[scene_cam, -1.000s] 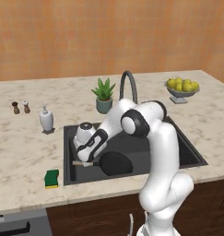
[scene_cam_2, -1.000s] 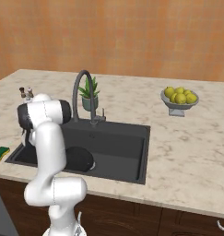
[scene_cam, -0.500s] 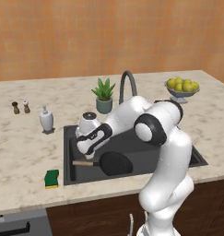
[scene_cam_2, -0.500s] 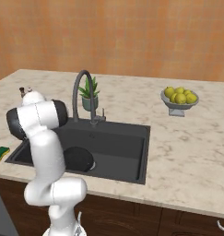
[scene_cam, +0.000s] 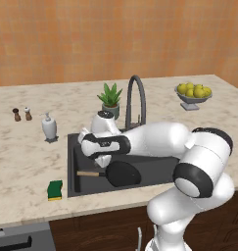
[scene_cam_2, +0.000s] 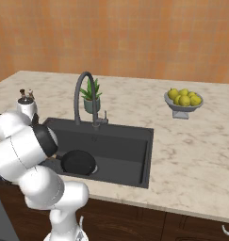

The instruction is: Pick the pan and sponge and place them into the sink. Then turn on the water.

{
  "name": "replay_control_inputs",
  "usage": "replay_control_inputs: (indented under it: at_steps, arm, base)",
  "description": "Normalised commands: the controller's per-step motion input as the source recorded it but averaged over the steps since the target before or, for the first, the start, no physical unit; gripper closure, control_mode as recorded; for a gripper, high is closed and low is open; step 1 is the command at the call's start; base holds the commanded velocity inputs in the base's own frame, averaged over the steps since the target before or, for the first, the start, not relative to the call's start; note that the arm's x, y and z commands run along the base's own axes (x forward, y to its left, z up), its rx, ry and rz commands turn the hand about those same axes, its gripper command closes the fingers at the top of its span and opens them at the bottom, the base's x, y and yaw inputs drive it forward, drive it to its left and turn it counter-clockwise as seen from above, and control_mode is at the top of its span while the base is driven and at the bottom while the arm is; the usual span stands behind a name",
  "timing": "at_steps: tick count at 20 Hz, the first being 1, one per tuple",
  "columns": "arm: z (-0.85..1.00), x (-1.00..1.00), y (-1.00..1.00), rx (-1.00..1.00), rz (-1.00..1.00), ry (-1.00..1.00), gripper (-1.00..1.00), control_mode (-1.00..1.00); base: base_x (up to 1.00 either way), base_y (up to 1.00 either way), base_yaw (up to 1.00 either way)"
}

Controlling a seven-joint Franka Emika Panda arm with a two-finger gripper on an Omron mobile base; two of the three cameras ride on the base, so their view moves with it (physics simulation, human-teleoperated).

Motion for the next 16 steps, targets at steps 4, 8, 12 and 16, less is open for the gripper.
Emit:
replay_control_inputs:
  at_steps: [4, 8, 12, 16]
  arm:
    - [0.41, -0.63, 0.3, 0.0, 0.39, 0.01, -1.0, -1.0]
    - [0.11, -0.45, 0.63, 0.0, 0.5, 0.0, -1.0, -1.0]
    - [0.21, -0.11, 0.77, -0.02, 0.47, 0.06, -1.0, -1.0]
    - [0.2, -0.08, 0.58, -0.13, 0.32, 0.12, -1.0, -1.0]
  base:
    - [0.0, 0.0, 0.0]
    - [0.0, 0.0, 0.0]
    - [0.0, 0.0, 0.0]
    - [0.0, 0.0, 0.0]
